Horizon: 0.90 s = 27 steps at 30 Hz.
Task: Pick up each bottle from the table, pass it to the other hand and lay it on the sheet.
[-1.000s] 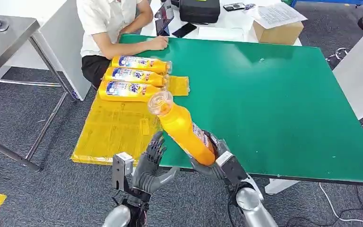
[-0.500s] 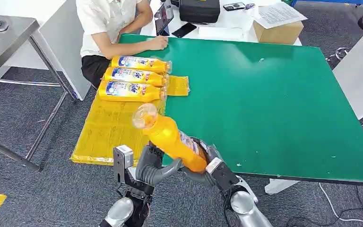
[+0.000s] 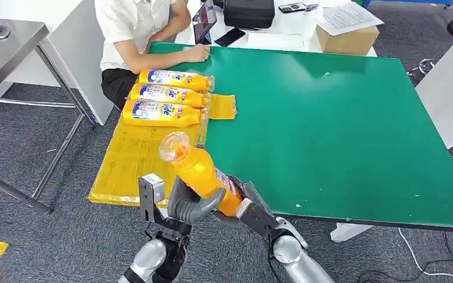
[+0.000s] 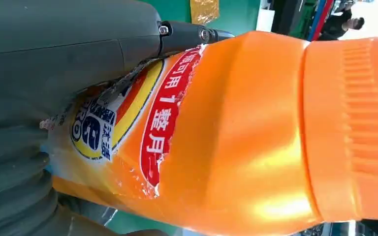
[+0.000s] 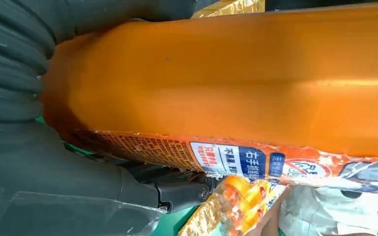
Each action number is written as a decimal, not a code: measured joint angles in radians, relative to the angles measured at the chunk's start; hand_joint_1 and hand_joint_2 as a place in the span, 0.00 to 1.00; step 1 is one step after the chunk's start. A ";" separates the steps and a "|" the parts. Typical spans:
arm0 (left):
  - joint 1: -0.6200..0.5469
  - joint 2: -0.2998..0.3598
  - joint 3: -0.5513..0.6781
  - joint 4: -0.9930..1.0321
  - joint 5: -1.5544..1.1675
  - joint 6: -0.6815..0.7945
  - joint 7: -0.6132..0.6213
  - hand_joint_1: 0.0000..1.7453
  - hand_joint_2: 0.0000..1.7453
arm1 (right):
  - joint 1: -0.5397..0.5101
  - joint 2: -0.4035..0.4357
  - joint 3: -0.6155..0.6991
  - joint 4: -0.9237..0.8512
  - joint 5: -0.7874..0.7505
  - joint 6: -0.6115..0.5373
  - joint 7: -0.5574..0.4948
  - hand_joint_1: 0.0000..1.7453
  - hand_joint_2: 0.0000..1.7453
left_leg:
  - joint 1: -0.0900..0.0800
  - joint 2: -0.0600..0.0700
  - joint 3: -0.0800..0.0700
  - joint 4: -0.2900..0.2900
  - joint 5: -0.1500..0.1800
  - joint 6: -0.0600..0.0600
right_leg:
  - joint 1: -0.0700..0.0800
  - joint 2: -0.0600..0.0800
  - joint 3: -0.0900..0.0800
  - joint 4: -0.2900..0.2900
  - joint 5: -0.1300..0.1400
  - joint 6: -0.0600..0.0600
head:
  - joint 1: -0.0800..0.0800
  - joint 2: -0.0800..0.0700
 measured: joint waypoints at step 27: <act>0.018 0.034 0.143 -0.070 0.057 -0.226 -0.032 1.00 1.00 | 0.129 0.004 -0.040 -0.067 -0.034 -0.176 -0.086 0.00 0.00 | 0.000 0.000 0.000 0.000 -0.001 -0.001 | 0.000 0.000 -0.001 0.000 -0.002 -0.001 | 0.000 0.000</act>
